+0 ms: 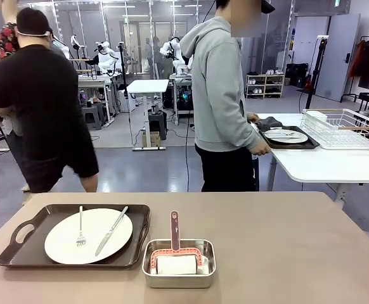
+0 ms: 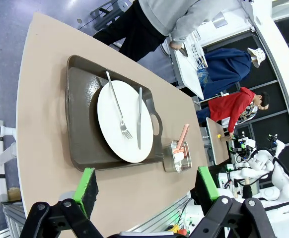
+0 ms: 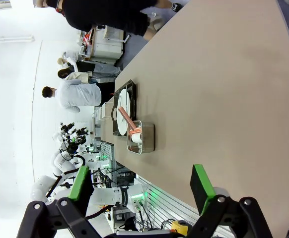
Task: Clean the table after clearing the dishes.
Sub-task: When the left (or right) Handle tray is removed, use the left hand (or right hand) to clean the left (or right) side of the table with the Lint Roller.
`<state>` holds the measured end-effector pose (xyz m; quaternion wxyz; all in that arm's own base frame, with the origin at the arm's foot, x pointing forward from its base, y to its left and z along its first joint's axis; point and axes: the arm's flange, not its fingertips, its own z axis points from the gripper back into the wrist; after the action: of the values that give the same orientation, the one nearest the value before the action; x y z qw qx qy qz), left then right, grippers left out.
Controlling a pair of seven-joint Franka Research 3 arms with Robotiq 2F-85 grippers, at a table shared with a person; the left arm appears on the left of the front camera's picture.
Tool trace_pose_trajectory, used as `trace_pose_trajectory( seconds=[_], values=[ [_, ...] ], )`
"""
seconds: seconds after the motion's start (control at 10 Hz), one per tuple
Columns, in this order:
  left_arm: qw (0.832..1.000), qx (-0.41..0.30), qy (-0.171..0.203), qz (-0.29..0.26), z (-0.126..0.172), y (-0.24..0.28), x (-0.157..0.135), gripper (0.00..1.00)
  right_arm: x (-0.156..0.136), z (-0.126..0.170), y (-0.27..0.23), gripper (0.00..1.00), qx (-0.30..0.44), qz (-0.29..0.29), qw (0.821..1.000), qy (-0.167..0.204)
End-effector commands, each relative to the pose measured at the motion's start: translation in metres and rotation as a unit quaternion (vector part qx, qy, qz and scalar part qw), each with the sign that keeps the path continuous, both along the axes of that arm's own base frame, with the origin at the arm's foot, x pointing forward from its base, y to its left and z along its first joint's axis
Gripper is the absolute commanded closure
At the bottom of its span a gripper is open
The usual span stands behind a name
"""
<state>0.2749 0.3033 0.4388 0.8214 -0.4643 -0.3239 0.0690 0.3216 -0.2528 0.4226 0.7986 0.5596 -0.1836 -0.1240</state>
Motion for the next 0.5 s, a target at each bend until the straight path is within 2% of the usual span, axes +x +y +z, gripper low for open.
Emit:
trace_pose_trajectory(
  seconds=[0.0,0.4],
  values=[
    [1.000,-0.001,-0.001,-0.001,0.0015,0.0010,-0.0016,0.00,-0.0022,0.0019,0.0000,0.00,0.002,0.001,1.000,-0.004],
    [1.000,-0.001,-0.001,-0.001,0.0015,0.0010,-0.0016,0.00,-0.0022,0.0019,0.0000,0.00,0.002,0.001,1.000,-0.004]
  ],
)
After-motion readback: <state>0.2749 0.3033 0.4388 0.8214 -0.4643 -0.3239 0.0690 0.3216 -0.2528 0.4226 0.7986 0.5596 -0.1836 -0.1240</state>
